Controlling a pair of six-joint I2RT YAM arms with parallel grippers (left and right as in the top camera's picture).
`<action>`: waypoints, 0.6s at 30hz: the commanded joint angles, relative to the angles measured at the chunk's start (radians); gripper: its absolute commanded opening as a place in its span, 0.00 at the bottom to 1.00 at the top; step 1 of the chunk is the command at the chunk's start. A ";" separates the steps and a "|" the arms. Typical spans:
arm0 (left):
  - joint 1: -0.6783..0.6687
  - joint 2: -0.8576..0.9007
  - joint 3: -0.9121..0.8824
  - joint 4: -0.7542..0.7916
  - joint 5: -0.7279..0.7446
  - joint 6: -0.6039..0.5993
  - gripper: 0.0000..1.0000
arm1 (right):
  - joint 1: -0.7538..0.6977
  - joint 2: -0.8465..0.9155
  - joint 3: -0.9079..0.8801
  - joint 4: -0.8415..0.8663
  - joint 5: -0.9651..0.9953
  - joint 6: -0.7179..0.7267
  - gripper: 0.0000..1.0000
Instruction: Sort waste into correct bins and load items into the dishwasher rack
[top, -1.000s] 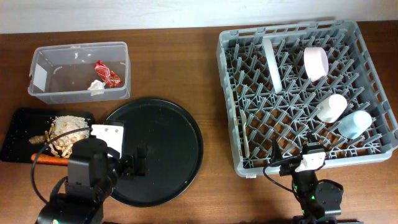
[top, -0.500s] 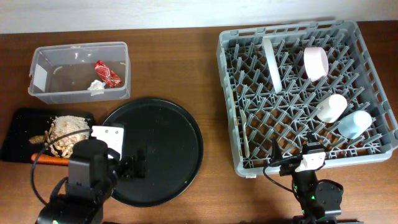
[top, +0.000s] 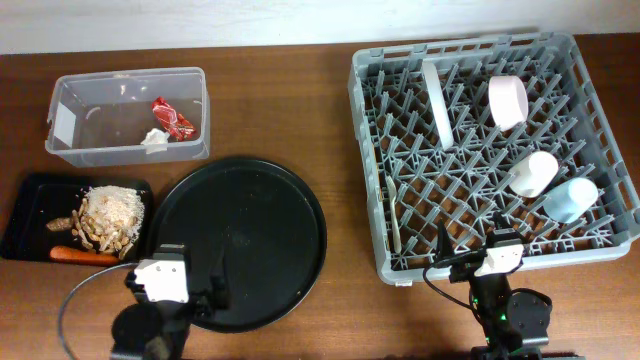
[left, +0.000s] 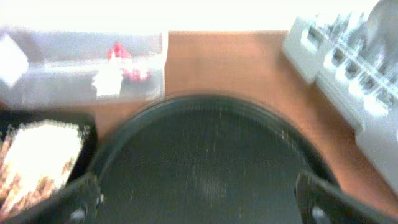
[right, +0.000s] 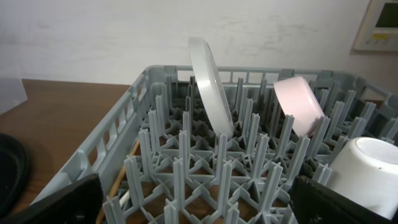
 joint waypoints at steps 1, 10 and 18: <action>0.006 -0.093 -0.179 0.223 -0.010 0.016 0.99 | -0.006 -0.008 -0.005 -0.005 -0.003 -0.003 0.98; 0.006 -0.166 -0.453 0.690 -0.017 0.095 0.99 | -0.006 -0.008 -0.005 -0.005 -0.003 -0.003 0.99; 0.007 -0.166 -0.453 0.597 -0.003 0.155 0.99 | -0.006 -0.008 -0.005 -0.005 -0.003 -0.003 0.99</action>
